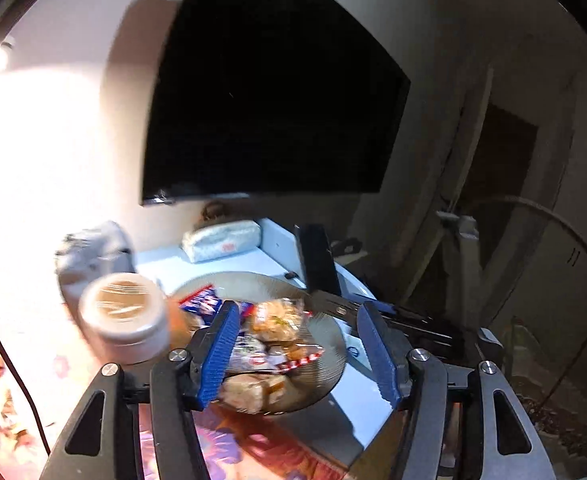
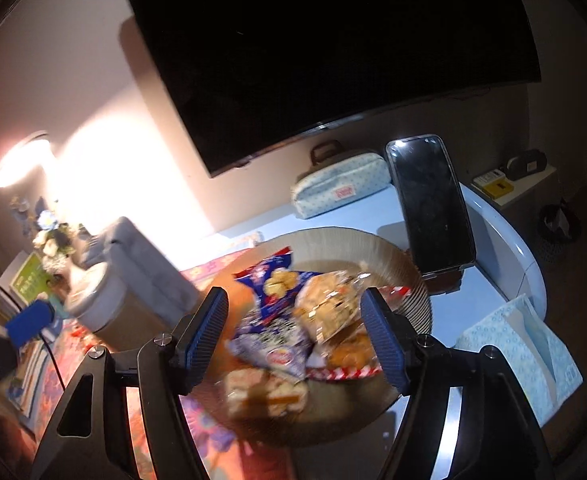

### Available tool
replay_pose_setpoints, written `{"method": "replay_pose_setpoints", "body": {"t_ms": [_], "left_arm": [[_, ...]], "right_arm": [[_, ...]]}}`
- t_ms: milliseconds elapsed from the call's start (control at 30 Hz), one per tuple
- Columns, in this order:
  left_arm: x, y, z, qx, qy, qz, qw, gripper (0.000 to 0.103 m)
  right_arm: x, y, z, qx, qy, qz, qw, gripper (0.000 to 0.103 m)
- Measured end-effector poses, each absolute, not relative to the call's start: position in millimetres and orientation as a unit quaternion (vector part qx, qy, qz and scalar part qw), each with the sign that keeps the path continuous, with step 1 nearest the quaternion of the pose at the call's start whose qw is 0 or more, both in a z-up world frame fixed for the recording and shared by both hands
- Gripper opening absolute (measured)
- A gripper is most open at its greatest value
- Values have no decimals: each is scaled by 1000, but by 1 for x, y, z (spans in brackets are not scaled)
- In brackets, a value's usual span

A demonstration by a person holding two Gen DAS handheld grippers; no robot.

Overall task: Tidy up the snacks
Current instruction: 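Carry both snacks to the glass plate and open both tools over it, then return both tools to the snack pile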

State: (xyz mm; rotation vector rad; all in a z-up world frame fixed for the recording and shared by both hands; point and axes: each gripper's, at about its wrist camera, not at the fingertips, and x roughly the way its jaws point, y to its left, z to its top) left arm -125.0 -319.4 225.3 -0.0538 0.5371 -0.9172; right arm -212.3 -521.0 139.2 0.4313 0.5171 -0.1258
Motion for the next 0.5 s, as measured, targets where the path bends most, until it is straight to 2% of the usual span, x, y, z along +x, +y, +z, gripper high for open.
{"method": "replay_pose_setpoints", "body": {"t_ms": [100, 167, 200, 333, 500], "left_arm": [[-132, -280, 232, -28, 242, -406, 881, 65], [-133, -254, 231, -23, 240, -379, 893, 67], [-133, -240, 228, -20, 240, -361, 901, 68], [-130, -165, 213, -29, 245, -269, 931, 85], [-123, -74, 187, -41, 257, -147, 954, 85]], "right_arm": [[-226, -498, 140, 198, 254, -50, 945, 69], [-234, -479, 137, 188, 259, -36, 947, 77], [-238, -467, 134, 180, 262, -25, 948, 77], [-248, -416, 120, 138, 276, 18, 951, 77], [-223, -349, 108, 98, 308, 88, 942, 77]]}}
